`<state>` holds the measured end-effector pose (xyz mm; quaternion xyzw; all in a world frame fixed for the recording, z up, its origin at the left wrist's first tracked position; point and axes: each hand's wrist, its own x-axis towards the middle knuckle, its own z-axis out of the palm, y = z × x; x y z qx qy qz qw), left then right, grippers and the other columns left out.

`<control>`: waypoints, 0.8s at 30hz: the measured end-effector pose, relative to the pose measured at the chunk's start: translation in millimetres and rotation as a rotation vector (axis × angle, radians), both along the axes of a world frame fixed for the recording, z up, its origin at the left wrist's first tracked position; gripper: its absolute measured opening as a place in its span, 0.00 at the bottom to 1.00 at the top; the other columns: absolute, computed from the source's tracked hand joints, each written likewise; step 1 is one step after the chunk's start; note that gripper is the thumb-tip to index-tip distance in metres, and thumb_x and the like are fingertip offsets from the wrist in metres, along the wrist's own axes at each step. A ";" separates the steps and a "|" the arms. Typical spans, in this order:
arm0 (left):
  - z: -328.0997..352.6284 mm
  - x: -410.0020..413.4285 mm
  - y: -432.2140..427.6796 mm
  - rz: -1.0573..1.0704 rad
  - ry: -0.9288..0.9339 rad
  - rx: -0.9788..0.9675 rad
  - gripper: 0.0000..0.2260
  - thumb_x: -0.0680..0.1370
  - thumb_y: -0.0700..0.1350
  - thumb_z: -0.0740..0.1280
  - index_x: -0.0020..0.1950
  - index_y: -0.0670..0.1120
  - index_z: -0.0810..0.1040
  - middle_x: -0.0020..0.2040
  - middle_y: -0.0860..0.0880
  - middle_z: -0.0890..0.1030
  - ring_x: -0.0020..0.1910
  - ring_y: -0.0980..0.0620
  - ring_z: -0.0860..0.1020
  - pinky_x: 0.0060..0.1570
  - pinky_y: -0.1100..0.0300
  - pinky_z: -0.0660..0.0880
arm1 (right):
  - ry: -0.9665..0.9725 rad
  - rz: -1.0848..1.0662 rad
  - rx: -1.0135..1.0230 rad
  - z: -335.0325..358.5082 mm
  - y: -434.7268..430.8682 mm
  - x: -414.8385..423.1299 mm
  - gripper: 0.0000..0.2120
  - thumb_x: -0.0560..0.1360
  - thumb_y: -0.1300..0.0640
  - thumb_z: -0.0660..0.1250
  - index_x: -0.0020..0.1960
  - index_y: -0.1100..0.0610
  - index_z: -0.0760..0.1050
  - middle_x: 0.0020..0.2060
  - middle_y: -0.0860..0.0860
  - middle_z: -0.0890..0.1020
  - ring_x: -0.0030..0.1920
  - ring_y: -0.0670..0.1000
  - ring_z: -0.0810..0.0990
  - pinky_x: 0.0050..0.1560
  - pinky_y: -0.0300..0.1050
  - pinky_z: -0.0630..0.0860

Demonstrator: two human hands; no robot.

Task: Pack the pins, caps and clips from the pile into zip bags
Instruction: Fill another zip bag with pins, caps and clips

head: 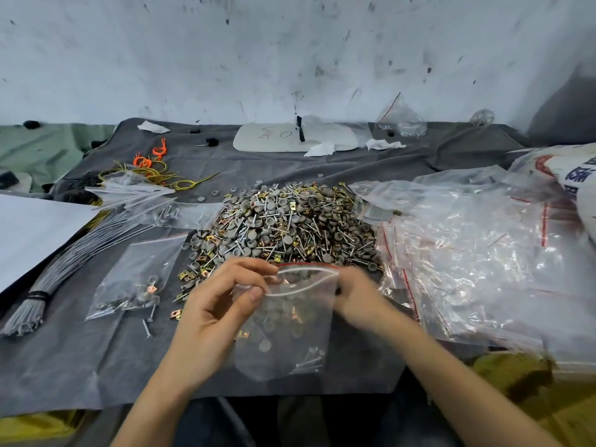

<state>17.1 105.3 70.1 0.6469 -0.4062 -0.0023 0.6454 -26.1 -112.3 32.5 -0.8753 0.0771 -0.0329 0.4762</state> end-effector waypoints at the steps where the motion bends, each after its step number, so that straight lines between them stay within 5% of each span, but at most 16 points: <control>1: 2.0 0.4 1.5 0.020 -0.005 -0.014 0.06 0.76 0.47 0.64 0.43 0.54 0.80 0.53 0.53 0.82 0.55 0.53 0.80 0.55 0.65 0.73 | -0.037 0.063 -0.044 -11.9 5.7 -0.4 0.05 0.72 0.59 0.73 0.48 0.56 0.83 0.49 0.46 0.82 0.52 0.48 0.80 0.59 0.51 0.76; 6: 6.7 3.4 6.3 0.083 -0.015 -0.047 0.06 0.76 0.48 0.64 0.41 0.55 0.79 0.51 0.54 0.83 0.55 0.53 0.79 0.55 0.62 0.74 | -0.140 0.172 -0.635 -35.6 12.2 3.1 0.10 0.77 0.50 0.67 0.55 0.50 0.82 0.52 0.48 0.76 0.57 0.53 0.70 0.60 0.49 0.69; 11: 4.3 4.3 6.0 0.093 -0.020 -0.047 0.06 0.76 0.47 0.64 0.42 0.55 0.79 0.51 0.54 0.82 0.55 0.52 0.79 0.55 0.62 0.74 | -0.124 0.139 -0.745 -41.4 10.2 0.3 0.13 0.77 0.47 0.65 0.57 0.52 0.79 0.59 0.48 0.74 0.66 0.53 0.64 0.63 0.51 0.66; 15: 3.8 2.5 2.1 0.070 0.002 -0.024 0.06 0.76 0.47 0.64 0.41 0.51 0.79 0.51 0.53 0.82 0.54 0.52 0.79 0.54 0.63 0.74 | -0.186 0.069 -0.645 -46.0 4.7 -0.2 0.10 0.75 0.53 0.68 0.54 0.56 0.77 0.58 0.48 0.75 0.63 0.50 0.65 0.61 0.48 0.66; 20: 3.9 -0.1 -0.8 -0.009 -0.052 0.049 0.06 0.77 0.46 0.64 0.42 0.49 0.78 0.53 0.53 0.81 0.54 0.52 0.80 0.55 0.65 0.73 | -0.271 -0.246 0.028 8.4 -12.3 -5.0 0.08 0.72 0.61 0.72 0.43 0.50 0.77 0.37 0.46 0.81 0.39 0.38 0.77 0.42 0.32 0.74; 24: 0.0 -5.6 -9.9 -0.063 -0.083 0.108 0.05 0.77 0.46 0.64 0.44 0.51 0.78 0.54 0.53 0.80 0.54 0.53 0.80 0.52 0.67 0.72 | -0.475 -0.075 0.111 75.4 -8.1 -22.4 0.10 0.71 0.63 0.73 0.42 0.49 0.79 0.39 0.44 0.83 0.39 0.42 0.81 0.42 0.33 0.76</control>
